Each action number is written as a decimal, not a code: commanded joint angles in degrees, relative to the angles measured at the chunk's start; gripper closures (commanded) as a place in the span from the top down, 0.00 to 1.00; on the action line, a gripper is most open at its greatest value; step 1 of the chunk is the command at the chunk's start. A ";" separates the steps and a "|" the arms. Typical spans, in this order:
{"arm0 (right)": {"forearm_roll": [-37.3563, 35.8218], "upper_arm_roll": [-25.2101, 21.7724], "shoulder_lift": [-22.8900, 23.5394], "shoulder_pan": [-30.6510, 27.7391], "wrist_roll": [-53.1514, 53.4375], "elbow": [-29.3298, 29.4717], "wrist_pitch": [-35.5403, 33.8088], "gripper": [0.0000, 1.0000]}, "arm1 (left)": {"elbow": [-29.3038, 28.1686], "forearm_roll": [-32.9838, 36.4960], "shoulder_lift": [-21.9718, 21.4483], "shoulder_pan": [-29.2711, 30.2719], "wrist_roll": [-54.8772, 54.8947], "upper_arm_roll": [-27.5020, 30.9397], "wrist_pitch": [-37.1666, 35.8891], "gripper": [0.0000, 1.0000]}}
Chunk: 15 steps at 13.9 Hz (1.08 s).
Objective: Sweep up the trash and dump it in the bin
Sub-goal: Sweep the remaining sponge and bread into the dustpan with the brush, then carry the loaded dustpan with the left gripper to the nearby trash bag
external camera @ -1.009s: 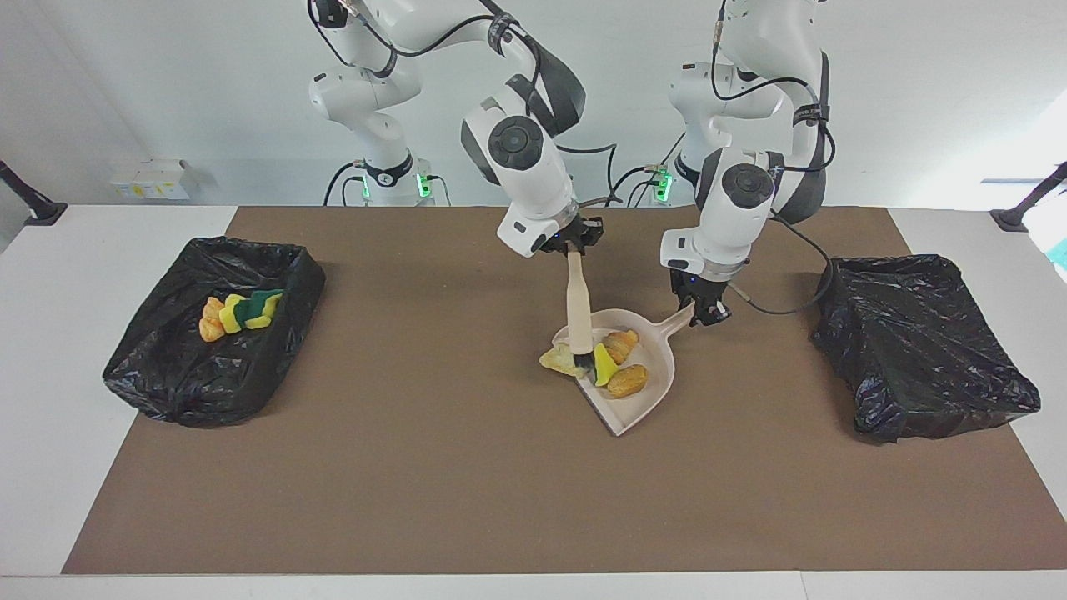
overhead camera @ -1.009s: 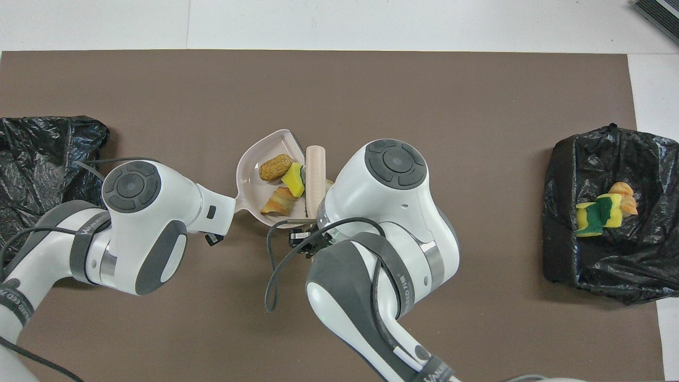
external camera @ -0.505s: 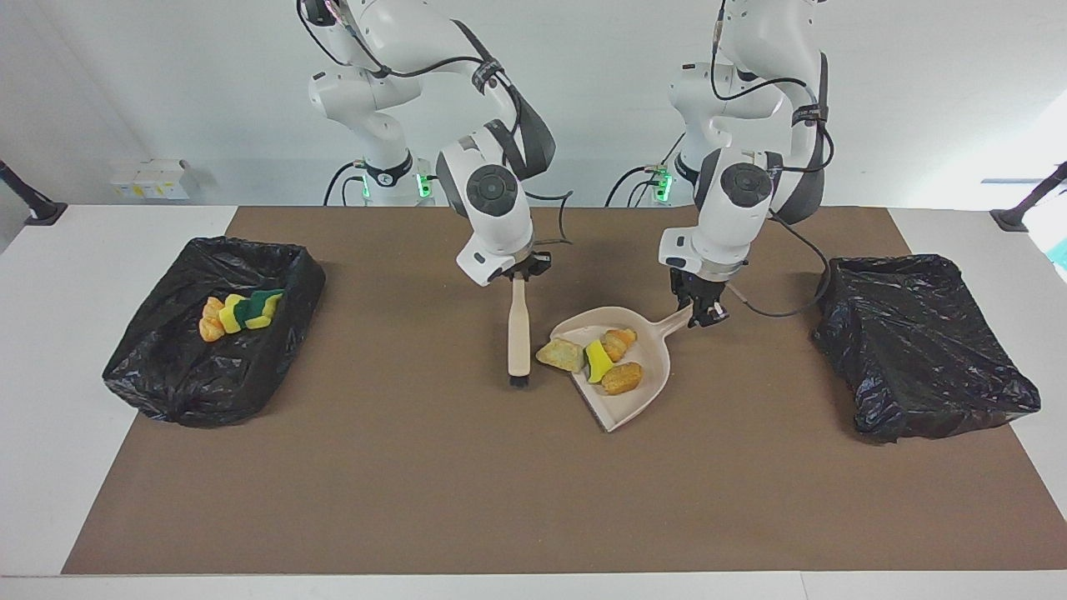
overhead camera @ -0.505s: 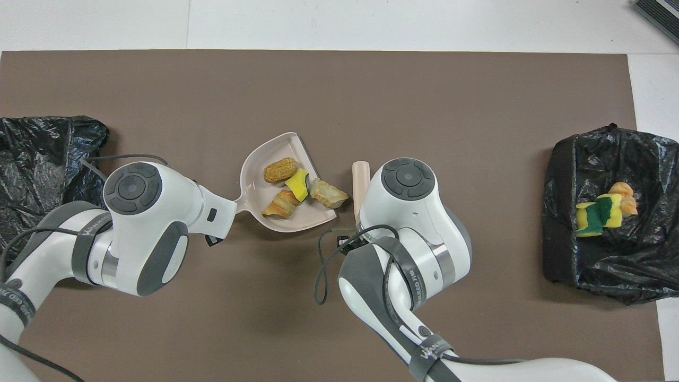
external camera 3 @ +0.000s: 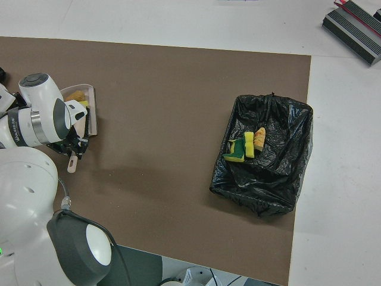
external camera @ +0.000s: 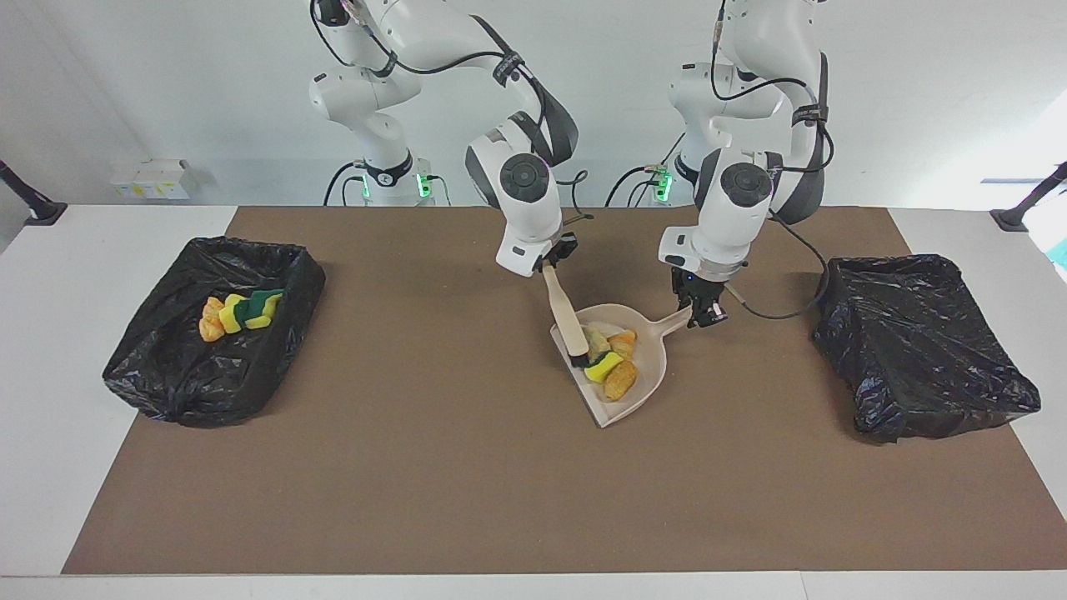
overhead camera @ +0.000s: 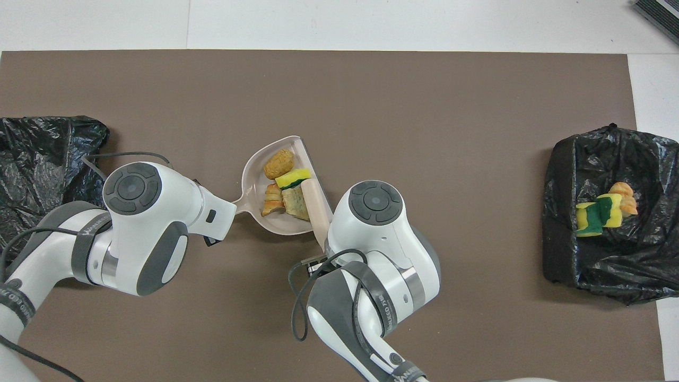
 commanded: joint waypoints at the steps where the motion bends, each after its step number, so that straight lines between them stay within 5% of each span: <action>1: 2.42 0.08 -1.17 -0.33 -2.29 0.79 -0.41 0.00 | -1.11 -0.21 -1.12 0.43 0.04 0.11 2.18 0.00; 8: 1.63 -0.54 -8.46 -5.61 3.25 0.79 -12.88 0.00 | -0.49 -0.65 -1.03 2.79 -3.82 0.20 2.79 0.00; 15: -1.45 -0.10 -15.32 2.01 19.49 -3.41 -15.01 0.00 | 2.76 -0.74 -2.26 8.85 -14.63 0.29 -0.71 0.00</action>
